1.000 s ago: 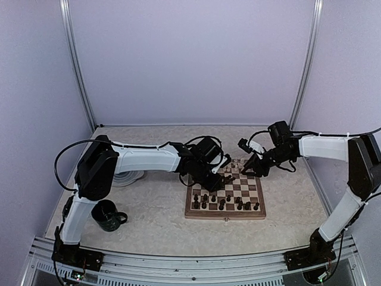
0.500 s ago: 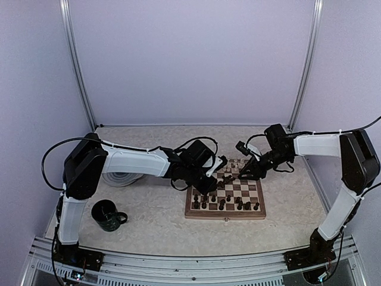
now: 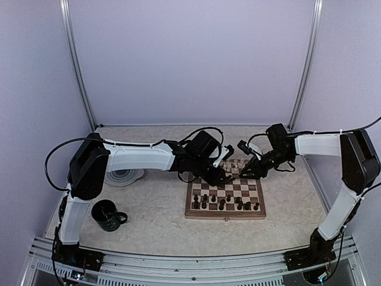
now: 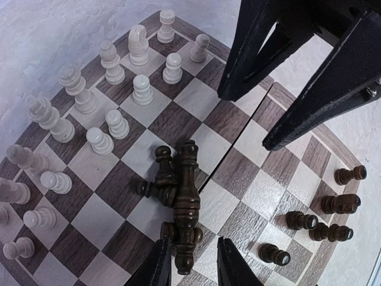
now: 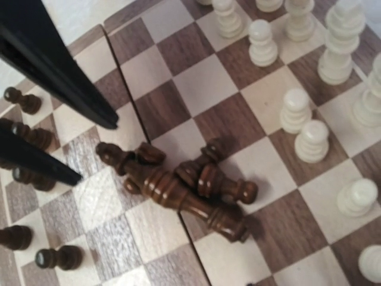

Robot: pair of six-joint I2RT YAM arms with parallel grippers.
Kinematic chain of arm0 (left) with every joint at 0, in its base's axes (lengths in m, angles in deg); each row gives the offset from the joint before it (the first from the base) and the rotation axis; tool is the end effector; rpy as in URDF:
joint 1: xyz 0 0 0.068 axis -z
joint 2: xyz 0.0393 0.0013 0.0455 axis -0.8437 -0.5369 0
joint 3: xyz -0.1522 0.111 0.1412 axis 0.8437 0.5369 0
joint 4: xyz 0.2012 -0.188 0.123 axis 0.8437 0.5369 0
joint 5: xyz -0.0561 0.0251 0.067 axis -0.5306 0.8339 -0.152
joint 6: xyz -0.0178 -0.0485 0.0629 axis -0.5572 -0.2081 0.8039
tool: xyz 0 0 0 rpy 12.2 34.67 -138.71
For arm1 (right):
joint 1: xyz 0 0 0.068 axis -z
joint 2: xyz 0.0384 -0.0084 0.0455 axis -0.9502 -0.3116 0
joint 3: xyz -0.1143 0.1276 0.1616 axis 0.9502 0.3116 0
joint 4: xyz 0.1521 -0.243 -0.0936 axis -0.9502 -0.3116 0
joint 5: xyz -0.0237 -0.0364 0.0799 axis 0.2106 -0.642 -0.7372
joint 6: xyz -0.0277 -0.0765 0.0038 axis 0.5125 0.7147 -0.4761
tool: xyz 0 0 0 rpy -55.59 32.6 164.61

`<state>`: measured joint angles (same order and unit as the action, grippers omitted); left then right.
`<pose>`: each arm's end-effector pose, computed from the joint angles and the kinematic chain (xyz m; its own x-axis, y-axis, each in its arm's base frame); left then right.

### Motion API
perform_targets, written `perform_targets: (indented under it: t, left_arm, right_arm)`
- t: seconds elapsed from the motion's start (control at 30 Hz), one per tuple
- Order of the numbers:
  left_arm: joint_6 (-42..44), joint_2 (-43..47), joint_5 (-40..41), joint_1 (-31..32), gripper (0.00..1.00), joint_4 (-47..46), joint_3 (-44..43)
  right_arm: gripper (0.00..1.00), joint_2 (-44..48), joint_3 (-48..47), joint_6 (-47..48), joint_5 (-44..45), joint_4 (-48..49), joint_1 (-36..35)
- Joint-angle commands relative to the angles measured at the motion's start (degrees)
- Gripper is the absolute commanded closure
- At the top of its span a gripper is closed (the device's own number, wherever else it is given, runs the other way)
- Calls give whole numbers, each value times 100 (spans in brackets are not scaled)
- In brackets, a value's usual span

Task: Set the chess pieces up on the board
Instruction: Pick up the chess pile from the chessboard.

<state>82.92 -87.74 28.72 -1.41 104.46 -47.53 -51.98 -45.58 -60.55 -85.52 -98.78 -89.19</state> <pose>0.2926 -0.4508 0.1125 -0.4734 0.5530 -0.6856 0.8332 0.5336 -0.1448 0.3448 0.1556 0.0989 -0.5568 -0.5078 -0.6573 -0.8185 0.4701 0.3302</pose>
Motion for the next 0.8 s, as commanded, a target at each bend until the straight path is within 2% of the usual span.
perform_targets:
  t: [0.0, 0.13, 0.33, 0.63, 0.77]
  left_arm:
    - [-30, -356, -69, -9, 71, 305, -320]
    - [-35, -437, -66, 4, 66, 383, -348]
    - [-39, -561, 29, 4, 66, 578, -459]
    - [-40, -607, -56, -12, 83, 528, -418]
    - [-39, -475, -112, -14, 92, 277, -119]
  right_arm:
    - [61, 150, 12, -19, -123, -63, 119]
    - [62, 176, 14, -19, -152, -54, 160]
    - [62, 166, 17, -10, -179, -57, 170]
    - [62, 125, 2, -35, -264, -66, 177]
    - [62, 106, -34, -116, -415, -122, 207]
